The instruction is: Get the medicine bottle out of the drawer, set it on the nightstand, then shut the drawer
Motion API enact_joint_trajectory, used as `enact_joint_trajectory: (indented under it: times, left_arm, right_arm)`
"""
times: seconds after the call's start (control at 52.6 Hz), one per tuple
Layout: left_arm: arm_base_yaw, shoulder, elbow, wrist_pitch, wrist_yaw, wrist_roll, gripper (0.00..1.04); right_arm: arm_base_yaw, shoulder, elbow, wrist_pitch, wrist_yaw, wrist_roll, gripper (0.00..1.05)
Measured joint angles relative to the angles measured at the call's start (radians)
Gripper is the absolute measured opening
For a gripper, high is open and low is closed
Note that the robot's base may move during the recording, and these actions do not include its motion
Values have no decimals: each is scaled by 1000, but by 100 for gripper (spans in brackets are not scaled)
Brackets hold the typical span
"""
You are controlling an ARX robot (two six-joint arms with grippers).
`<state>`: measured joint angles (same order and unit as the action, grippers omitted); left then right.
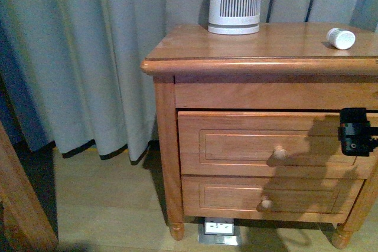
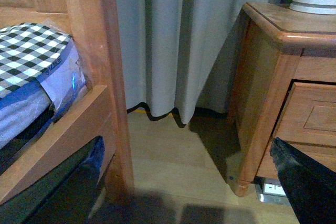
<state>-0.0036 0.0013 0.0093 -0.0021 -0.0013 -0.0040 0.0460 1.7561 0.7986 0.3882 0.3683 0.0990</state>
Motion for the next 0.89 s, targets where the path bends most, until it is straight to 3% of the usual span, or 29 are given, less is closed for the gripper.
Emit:
enact_joint_trajectory:
  times: [0.152,0.323,0.437,0.589,0.78,0.799,0.856,0.894]
  left_arm:
    - [0,0,0,0,0,0,98]
    - [0,0,0,0,0,0,98]
    - [0,0,0,0,0,0,98]
    - [0,0,0,0,0,0,98]
    - [0,0,0,0,0,0,98]
    - [0,0,0,0,0,0,98]
    - [0,0,0,0,0,0,98]
    - [0,0,0,0,0,0,98]
  right_arm:
    - [37,-264,-182,-20,46,36,98]
    - [40,-710,-367,-85,161,6,98]
    - [43,-1058,-443,-296,235,14,98]
    - [129,-1398,-506,-557,328,25,98]
    - [160,-1509,-550,-607,341,21,98]
    - [152,-1516,-554,-598,311,20,97]
    - [58,-1572,-605,-490,40,-26,88]
    - [13,-1600,-629,-452,-89,-43,83]
